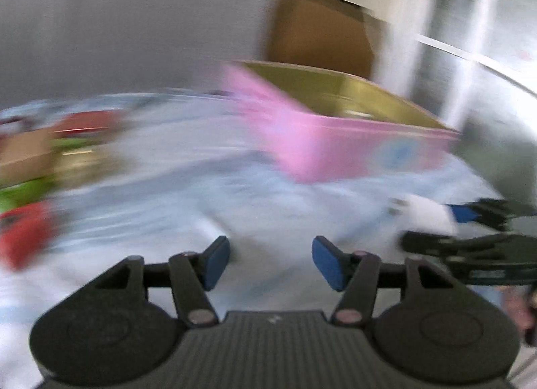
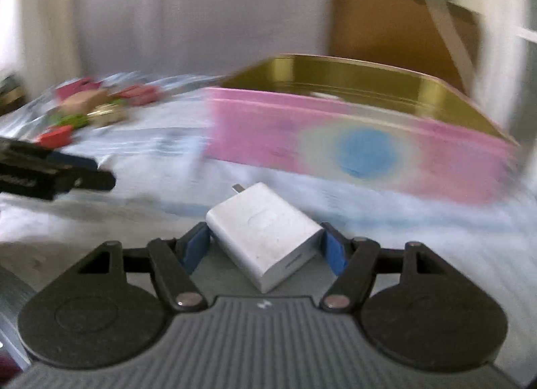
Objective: Organize rigid objects
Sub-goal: 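Grasp the white charger cube with the right gripper, then lower the white charger cube into the pink tin and release it, then grasp the red stapler with the right gripper, then carry the red stapler into the pink tin and open the right gripper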
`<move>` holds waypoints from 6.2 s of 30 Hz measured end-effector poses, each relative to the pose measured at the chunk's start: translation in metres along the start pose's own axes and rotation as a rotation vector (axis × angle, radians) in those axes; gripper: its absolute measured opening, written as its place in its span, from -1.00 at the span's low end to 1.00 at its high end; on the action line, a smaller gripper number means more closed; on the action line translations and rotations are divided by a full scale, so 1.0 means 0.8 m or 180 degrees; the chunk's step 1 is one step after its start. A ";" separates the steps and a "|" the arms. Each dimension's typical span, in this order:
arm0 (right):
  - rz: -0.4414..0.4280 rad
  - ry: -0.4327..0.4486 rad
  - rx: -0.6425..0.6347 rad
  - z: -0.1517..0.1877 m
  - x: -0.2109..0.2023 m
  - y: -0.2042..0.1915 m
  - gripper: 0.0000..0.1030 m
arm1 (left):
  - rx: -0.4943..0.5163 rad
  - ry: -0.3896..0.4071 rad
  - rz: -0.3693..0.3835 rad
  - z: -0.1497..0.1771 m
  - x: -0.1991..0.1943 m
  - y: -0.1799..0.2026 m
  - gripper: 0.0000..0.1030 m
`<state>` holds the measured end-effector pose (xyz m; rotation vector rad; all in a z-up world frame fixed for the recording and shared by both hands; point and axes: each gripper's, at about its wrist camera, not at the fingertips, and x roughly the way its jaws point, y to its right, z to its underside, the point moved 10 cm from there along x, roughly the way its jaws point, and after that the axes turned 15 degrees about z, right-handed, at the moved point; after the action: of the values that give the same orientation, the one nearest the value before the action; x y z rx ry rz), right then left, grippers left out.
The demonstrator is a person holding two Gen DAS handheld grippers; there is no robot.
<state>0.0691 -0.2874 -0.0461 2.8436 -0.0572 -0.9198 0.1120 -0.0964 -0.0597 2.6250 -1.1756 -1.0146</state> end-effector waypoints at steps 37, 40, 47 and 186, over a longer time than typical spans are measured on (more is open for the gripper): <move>0.0423 0.0962 0.0334 -0.121 0.025 0.086 0.30 | 0.0177 0.0173 0.0767 -0.197 0.159 0.126 -0.20; 0.0337 0.0758 0.0315 -0.127 0.064 0.082 0.31 | -0.0046 0.0093 0.0697 -0.204 0.188 0.097 -0.20; 0.0360 0.0617 0.0394 -0.128 0.100 0.081 0.33 | -0.0268 0.0011 0.0609 -0.202 0.220 0.073 -0.15; -0.0064 0.0810 0.0634 -0.114 0.055 -0.002 -0.10 | -0.0299 0.0688 0.0473 -0.138 0.021 -0.007 0.02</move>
<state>0.1583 -0.2777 0.0011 3.1266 -0.0958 -0.5772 0.1906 -0.1234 0.0148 2.4586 -1.2185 -0.7208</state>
